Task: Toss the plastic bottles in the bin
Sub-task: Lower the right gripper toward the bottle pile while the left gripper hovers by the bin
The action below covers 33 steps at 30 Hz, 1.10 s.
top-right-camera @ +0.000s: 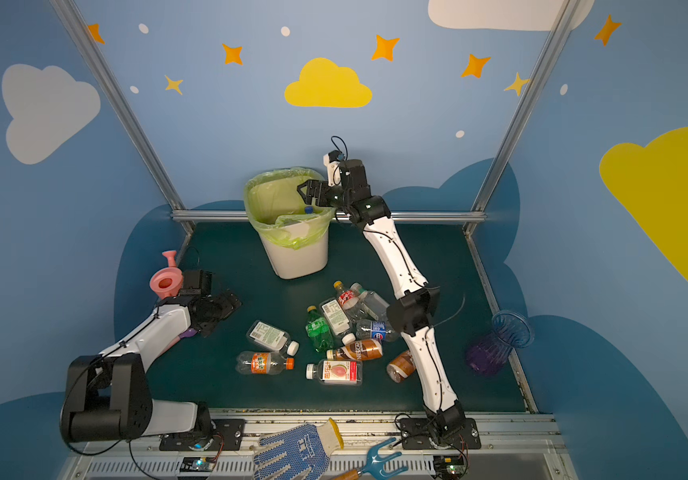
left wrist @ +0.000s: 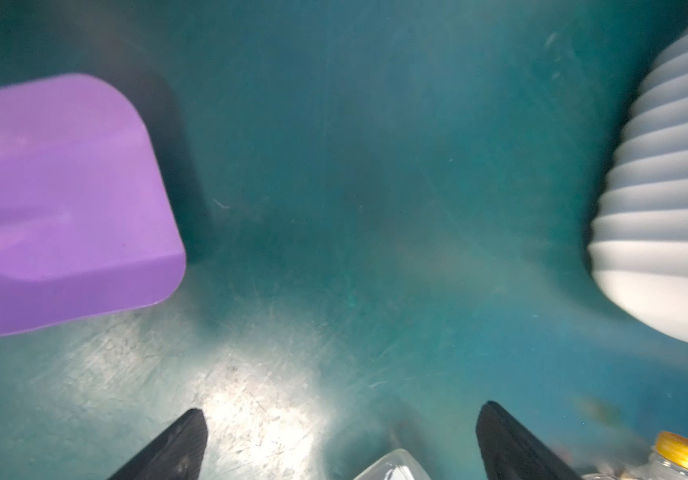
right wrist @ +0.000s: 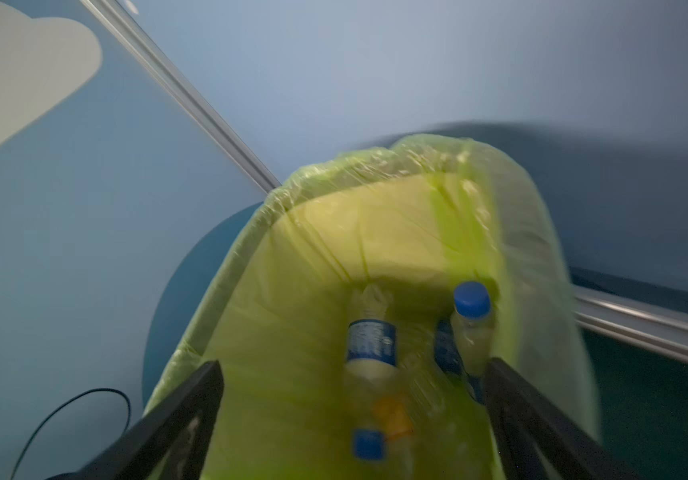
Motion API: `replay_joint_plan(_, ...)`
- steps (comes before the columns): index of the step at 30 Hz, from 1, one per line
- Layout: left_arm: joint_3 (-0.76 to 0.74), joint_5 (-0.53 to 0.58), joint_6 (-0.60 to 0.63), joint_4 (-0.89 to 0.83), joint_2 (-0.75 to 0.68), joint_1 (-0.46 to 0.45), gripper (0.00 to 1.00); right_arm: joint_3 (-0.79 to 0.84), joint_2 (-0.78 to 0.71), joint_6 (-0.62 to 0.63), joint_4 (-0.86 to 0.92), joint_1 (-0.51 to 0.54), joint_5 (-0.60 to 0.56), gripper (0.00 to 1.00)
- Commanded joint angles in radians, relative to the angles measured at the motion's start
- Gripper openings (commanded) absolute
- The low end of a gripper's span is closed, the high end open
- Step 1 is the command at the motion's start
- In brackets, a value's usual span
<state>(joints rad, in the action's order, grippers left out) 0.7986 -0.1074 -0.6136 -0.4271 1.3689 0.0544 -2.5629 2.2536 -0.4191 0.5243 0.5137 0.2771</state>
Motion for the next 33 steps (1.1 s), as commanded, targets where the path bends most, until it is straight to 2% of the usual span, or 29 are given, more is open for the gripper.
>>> replay_joint_plan(1,0.022,0.002,0.013,-0.019,-0.024,0.004,1.0,0.202,-0.357,0.049,-0.258,-0.019,-0.109,0.98)
replay_joint_plan(5,0.028,-0.023,-0.012,0.022,-0.026,0.005,1.0,0.199,-0.418,0.092,-0.172,-0.037,-0.129,0.98)
replay_joint_plan(8,0.072,-0.058,-0.036,0.056,-0.002,0.005,1.0,0.285,-0.456,0.093,-0.178,-0.054,-0.13,0.98)
replay_joint_plan(14,0.276,-0.141,-0.023,0.076,0.105,0.015,1.0,0.524,-0.535,0.04,-0.24,-0.111,-0.073,0.98)
replay_joint_plan(17,0.402,-0.182,-0.051,0.079,0.206,0.053,1.0,0.697,-0.602,0.011,-0.288,-0.156,-0.041,0.98)
replay_joint_plan(22,0.555,-0.398,-0.194,0.29,0.407,0.119,1.0,1.005,-0.741,-0.028,-0.378,-0.251,-0.002,0.98)
replay_joint_plan(27,0.728,-0.49,-0.346,0.437,0.607,0.106,1.0,1.252,-0.864,-0.04,-0.418,-0.338,0.051,0.98)
replay_joint_plan(33,0.951,-0.538,-0.407,0.453,0.801,0.044,1.0,1.475,-0.99,-0.032,-0.413,-0.414,0.086,0.98)
